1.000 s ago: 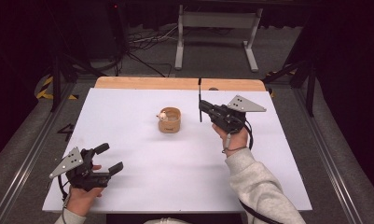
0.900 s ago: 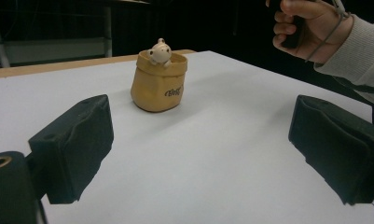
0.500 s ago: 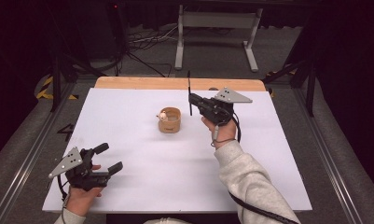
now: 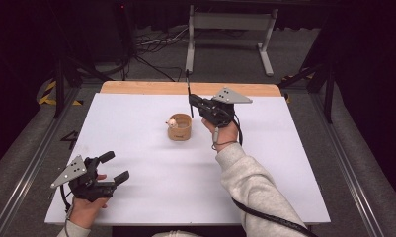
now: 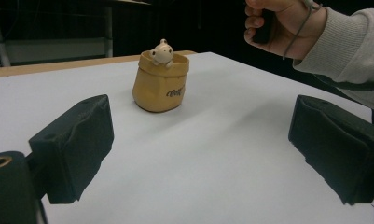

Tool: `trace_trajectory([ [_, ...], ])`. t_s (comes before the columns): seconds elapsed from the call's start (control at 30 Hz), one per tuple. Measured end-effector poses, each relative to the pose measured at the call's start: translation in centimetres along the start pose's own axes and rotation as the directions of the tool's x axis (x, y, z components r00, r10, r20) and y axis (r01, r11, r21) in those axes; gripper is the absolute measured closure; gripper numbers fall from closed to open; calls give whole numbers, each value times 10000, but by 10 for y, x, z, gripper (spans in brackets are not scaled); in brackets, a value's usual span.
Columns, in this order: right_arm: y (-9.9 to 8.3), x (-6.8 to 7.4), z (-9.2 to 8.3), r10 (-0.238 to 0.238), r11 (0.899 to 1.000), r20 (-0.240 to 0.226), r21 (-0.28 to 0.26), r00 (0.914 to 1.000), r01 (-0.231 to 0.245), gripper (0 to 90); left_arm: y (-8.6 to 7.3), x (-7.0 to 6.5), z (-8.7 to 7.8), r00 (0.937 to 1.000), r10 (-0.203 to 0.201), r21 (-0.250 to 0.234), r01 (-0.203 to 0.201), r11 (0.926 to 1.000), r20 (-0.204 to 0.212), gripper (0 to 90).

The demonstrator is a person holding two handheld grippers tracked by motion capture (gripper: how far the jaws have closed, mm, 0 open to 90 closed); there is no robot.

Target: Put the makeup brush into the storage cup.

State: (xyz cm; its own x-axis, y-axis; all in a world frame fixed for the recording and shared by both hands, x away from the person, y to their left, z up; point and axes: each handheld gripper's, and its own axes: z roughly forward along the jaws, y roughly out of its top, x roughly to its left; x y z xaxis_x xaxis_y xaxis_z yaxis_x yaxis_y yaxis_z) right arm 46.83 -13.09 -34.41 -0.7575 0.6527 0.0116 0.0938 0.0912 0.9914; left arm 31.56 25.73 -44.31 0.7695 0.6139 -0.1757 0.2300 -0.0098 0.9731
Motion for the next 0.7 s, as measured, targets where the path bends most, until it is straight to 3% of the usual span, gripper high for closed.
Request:
trace_trajectory([
  [0.23,-2,4,11,-68,9999,-131,-81,9999,67,855,0,0,0,10000,5,-36,-5,10000,-26,75],
  [0.43,-9,7,24,-264,9995,-312,167,9992,269,854,0,0,-1,10000,-22,-108,22,9999,-24,75],
  [0.7,-22,3,31,-31,9998,-222,190,9997,35,854,0,1,-1,10000,-29,-116,29,9999,-11,75],
])
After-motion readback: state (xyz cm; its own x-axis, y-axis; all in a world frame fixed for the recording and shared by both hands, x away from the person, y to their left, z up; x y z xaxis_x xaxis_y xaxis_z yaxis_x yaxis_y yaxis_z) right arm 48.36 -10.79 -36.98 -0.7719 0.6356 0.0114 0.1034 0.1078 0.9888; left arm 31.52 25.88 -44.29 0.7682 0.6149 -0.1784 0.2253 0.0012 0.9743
